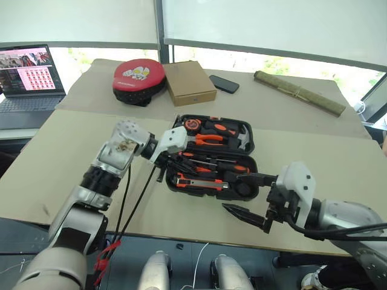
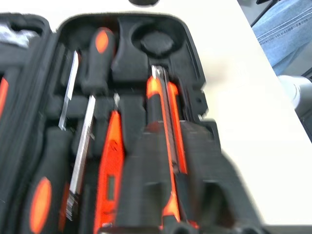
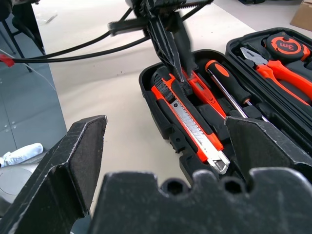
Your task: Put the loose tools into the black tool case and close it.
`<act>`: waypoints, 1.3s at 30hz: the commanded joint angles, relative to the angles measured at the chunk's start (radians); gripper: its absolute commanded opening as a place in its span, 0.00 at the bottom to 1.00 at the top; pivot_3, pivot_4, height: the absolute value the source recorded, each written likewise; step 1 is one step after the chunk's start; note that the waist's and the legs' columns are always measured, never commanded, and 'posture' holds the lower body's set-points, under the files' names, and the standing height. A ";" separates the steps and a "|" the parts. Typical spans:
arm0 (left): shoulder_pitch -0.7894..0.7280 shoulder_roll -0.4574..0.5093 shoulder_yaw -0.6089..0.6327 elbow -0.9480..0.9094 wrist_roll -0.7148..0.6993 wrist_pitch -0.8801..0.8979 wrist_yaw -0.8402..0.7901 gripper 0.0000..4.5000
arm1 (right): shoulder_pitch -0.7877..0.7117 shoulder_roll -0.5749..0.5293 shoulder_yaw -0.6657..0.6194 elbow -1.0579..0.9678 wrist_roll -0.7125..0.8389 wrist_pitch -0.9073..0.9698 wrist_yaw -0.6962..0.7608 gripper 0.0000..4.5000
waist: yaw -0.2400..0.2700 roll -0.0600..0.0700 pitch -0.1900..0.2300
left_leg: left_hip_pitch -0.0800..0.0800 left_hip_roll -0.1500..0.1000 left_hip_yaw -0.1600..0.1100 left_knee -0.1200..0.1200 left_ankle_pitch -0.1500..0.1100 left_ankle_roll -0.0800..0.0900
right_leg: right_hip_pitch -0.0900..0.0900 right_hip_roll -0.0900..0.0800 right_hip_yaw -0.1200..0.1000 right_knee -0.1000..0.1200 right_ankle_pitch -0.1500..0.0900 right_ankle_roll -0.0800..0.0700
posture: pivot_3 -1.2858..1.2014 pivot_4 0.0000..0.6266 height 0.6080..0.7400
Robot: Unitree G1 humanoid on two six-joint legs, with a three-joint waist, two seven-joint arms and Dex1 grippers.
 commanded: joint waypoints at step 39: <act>0.113 -0.044 -0.065 0.193 0.145 -0.334 0.137 0.01 | -0.052 -0.042 -0.034 0.022 0.090 0.026 -0.043 1.00 | 0.003 0.001 -0.002 | 0.011 0.001 -0.002 -0.001 0.000 0.000 | 0.015 0.000 -0.004 -0.005 0.000 0.000 | 0.52 0.24 1.00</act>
